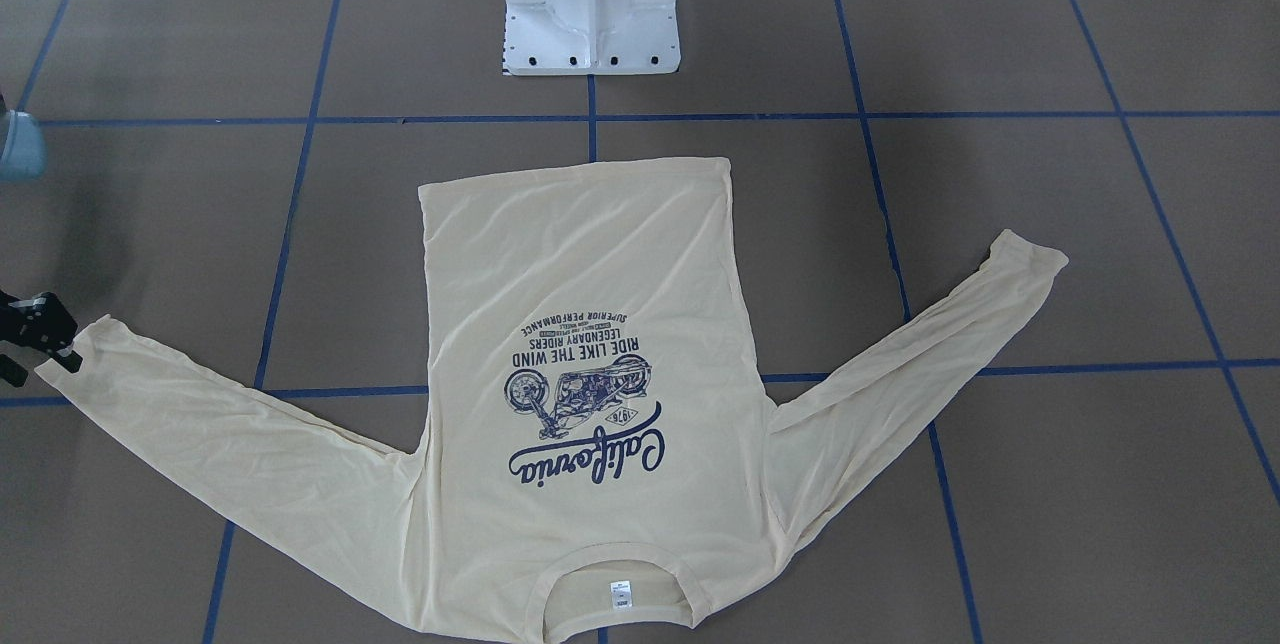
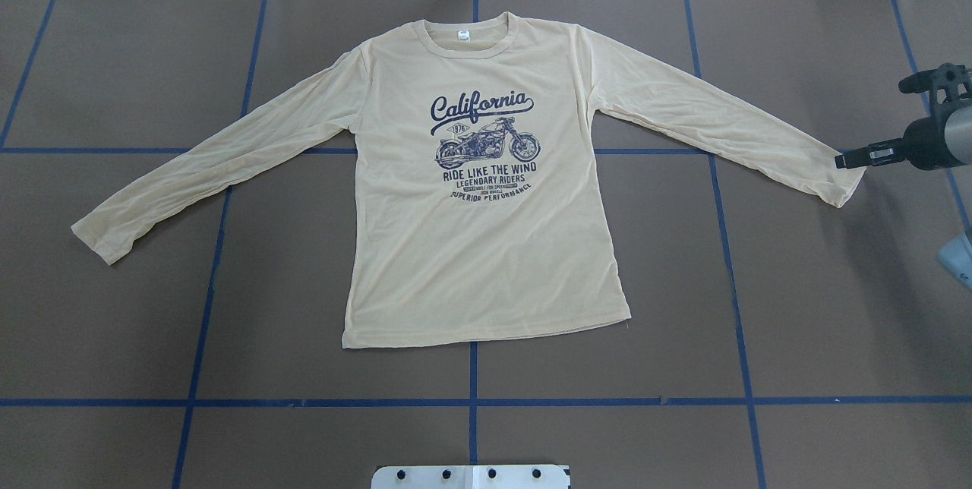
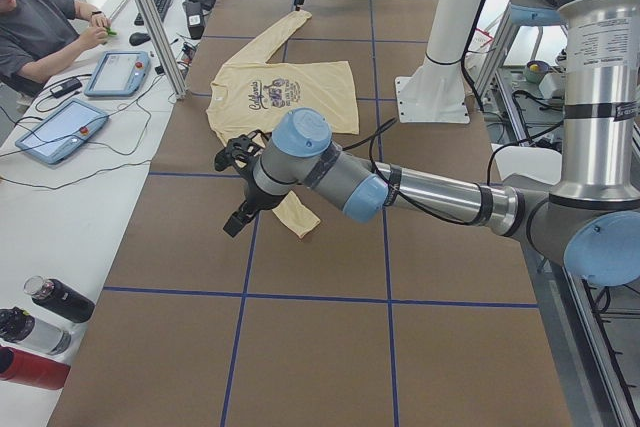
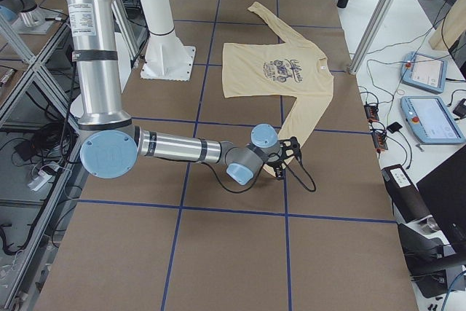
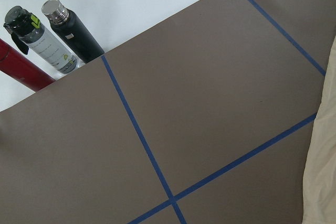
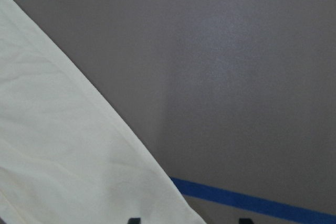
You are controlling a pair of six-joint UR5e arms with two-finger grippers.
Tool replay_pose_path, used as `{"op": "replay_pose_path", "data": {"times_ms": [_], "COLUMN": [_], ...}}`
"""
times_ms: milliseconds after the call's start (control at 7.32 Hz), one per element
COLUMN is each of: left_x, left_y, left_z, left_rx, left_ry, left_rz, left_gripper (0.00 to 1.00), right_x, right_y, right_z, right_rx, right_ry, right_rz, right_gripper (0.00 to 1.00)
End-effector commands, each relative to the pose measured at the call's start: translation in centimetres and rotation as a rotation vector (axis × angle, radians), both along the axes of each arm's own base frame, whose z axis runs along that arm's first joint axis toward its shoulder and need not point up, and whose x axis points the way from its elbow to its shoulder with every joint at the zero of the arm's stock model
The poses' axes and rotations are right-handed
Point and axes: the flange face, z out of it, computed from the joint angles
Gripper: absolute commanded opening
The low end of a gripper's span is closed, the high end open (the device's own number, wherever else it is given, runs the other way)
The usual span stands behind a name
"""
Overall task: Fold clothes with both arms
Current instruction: 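Move the right gripper to the sleeve cuff nearest it and grasp it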
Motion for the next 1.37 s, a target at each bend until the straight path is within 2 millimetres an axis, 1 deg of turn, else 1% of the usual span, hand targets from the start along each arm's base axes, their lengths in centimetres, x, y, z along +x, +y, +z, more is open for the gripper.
{"op": "replay_pose_path", "data": {"times_ms": [0, 273, 410, 547, 683, 820, 956, 1093, 1230], "left_x": [-0.01, -0.01, 0.00, 0.00, -0.01, -0.01, -0.01, 0.00, -0.02], "left_y": [-0.01, -0.01, -0.01, -0.01, -0.03, -0.02, -0.07, -0.06, -0.12], "left_z": [0.10, 0.10, 0.08, 0.08, 0.16, 0.08, 0.03, 0.02, -0.06], "left_rx": [-0.002, -0.002, 0.000, 0.000, -0.002, -0.002, -0.002, -0.001, 0.002], "left_ry": [-0.001, -0.001, 0.000, 0.000, -0.001, -0.001, -0.001, 0.000, -0.001], "left_rz": [0.000, 0.000, 0.001, 0.001, 0.000, -0.001, -0.001, 0.000, -0.001], "left_gripper": [1.00, 1.00, 1.00, 1.00, 1.00, 1.00, 1.00, 1.00, 1.00], "right_x": [-0.33, -0.14, -0.15, -0.07, -0.07, -0.07, -0.03, -0.04, -0.13], "right_y": [0.17, 0.66, 0.66, 0.63, 0.63, 0.63, 0.69, 0.68, 0.52], "right_z": [0.51, 1.17, 1.10, 1.10, 1.10, 1.10, 1.18, 1.10, 0.24], "right_rx": [-0.001, -0.010, -0.010, -0.010, -0.010, -0.010, -0.011, -0.008, 0.005], "right_ry": [0.015, 0.022, 0.021, 0.021, 0.021, 0.021, 0.022, 0.022, 0.013], "right_rz": [0.002, 0.001, 0.002, 0.003, 0.003, 0.003, 0.003, 0.002, 0.003], "right_gripper": [0.65, 0.64, 0.56, 0.39, 0.35, 0.33, 0.26, 0.07, 0.00]}}
